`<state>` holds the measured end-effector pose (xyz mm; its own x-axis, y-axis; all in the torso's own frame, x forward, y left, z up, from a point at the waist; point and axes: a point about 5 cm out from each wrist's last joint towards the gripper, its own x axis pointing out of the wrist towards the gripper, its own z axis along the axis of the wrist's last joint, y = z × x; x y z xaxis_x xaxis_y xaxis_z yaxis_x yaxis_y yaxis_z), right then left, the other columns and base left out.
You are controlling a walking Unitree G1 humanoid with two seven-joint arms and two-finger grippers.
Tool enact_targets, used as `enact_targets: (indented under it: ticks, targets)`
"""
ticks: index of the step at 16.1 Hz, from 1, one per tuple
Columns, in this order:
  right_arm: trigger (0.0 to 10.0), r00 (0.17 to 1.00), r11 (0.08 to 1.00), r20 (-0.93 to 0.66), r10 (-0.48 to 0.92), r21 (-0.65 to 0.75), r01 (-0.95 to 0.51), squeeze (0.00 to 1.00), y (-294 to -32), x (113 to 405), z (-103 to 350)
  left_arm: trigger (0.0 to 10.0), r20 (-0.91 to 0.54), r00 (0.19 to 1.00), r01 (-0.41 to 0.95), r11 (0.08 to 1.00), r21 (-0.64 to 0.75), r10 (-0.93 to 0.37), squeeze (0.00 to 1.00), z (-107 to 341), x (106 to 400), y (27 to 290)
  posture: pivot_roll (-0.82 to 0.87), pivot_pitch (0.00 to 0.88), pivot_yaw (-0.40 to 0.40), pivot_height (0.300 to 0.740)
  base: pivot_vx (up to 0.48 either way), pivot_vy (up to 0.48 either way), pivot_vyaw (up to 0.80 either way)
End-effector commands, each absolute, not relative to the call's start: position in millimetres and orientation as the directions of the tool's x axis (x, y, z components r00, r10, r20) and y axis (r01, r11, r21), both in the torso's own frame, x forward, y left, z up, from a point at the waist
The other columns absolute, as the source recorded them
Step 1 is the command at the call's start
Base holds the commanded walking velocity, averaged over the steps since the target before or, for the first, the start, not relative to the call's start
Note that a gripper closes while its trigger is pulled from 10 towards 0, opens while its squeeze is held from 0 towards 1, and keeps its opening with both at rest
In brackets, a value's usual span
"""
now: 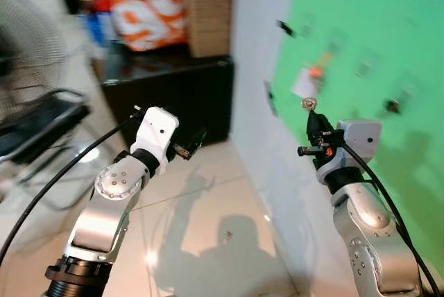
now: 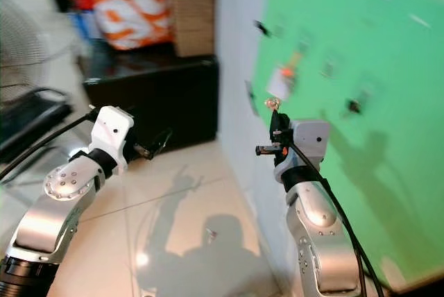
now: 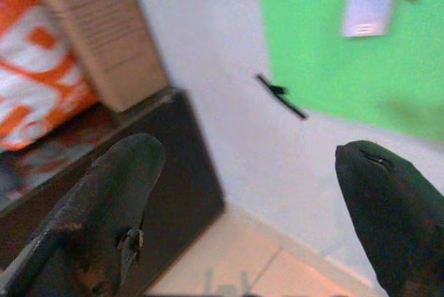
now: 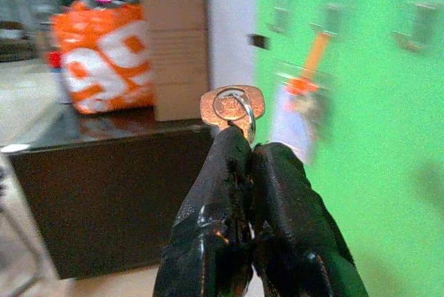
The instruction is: Hang keys on a hook
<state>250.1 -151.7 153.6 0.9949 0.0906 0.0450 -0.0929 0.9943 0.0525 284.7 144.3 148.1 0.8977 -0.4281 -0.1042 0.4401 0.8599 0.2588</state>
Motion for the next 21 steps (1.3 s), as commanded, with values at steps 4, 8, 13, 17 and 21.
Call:
enact_targets:
  ticks: [4, 8, 13, 17, 21]
  targets:
    - [10.0, 0.993, 0.994, 0.07, 0.091, 0.054, -0.095, 0.0, -150.0, 249.4, 157.4, 10.0, -0.094, 0.896, 0.442, 0.856, 0.268, -0.433, 0.0, 152.0, 286.5, 146.2, -0.12, 0.0, 0.018, 0.732, 0.0, 0.371, -0.2]
    - [10.0, 0.993, 0.993, 0.065, 0.098, 0.056, -0.102, 0.0, -147.8, 248.8, 155.4, 10.0, -0.096, 0.896, 0.442, 0.855, 0.272, -0.433, 0.0, 152.1, 286.2, 147.8, -0.12, 0.0, 0.022, 0.732, 0.0, 0.372, -0.4]
    - [10.0, 0.992, 0.992, 0.064, 0.113, 0.056, -0.117, 0.0, -144.7, 249.0, 154.5, 10.0, -0.081, 0.905, 0.425, 0.871, 0.246, -0.418, 0.0, 153.4, 287.7, 148.6, -0.12, 0.0, 0.029, 0.732, 0.0, 0.0, 0.0]
    - [10.0, 0.992, 0.991, 0.057, 0.115, 0.06, -0.119, 0.0, -143.4, 249.9, 152.2, 10.0, -0.072, 0.904, 0.425, 0.873, 0.241, -0.42, 0.0, 154.5, 289.9, 149.2, -0.12, 0.0, 0.032, 0.732, 0.0, 0.0, 0.0]
    - [10.0, 0.991, 0.991, 0.052, 0.12, 0.056, -0.122, 0.0, -143.1, 250.6, 151.1, 10.0, -0.071, 0.904, 0.426, 0.873, 0.237, -0.421, 0.0, 155.2, 290.8, 150.9, -0.12, 0.0, 0.03, 0.732, 0.278, 0.0, 0.0]
